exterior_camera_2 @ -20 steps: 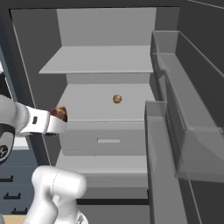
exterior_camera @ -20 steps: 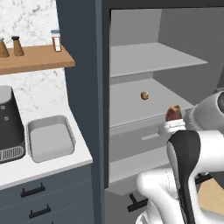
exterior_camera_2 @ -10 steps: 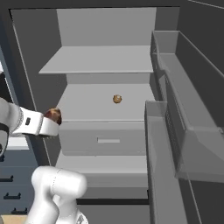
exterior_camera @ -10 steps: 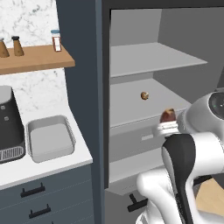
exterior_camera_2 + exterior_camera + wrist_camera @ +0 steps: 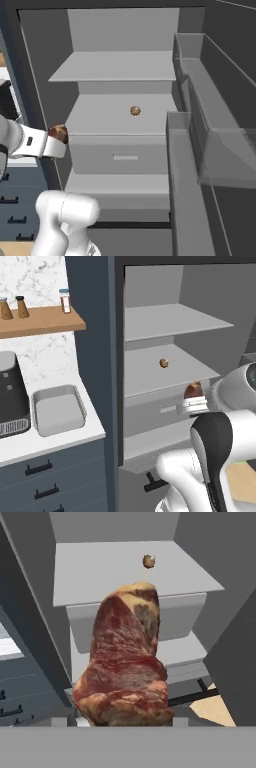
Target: Place one mushroom and one steak in each tupperware on the nearby counter, to pack two identical lunches.
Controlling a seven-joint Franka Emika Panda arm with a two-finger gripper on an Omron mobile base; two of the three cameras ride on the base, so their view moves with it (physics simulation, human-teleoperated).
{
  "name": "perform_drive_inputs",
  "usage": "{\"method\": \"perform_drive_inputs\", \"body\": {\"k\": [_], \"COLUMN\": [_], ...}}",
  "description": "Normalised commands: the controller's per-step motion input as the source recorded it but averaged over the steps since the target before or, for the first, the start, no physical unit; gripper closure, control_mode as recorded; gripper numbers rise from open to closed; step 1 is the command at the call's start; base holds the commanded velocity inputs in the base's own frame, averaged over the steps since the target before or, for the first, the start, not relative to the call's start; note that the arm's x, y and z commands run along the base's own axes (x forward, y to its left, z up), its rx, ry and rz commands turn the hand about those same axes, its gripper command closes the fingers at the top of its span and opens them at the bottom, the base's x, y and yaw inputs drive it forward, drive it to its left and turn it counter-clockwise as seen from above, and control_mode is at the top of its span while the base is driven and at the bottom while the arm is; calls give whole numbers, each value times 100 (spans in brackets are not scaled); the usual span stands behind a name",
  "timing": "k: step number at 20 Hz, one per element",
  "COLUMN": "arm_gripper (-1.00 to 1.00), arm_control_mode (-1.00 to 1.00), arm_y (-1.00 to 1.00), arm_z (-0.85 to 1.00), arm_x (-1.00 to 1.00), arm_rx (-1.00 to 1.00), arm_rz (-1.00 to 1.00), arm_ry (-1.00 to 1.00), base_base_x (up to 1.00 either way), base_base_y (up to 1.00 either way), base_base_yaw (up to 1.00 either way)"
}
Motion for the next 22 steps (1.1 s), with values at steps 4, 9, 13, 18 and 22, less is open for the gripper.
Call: {"method": "perform_drive_inputs", "body": {"k": [4,9,13,18,22], "arm_gripper": [100,100,100,100,100], "arm_control_mode": [100,100,100,100,100], "arm_y": [0,0,0,0,0], "arm_z": [0,0,0,0,0], "arm_x": [0,0,0,0,0], "arm_rx": [0,0,0,0,0], "arm_rz": [0,0,0,0,0], "arm_ry": [0,0,0,0,0], "base_base_x": [-88,-58,-17,5,51], "base_base_y": [45,93,100,77,54], "base_base_yaw": [6,20,18,-1,-18]}}
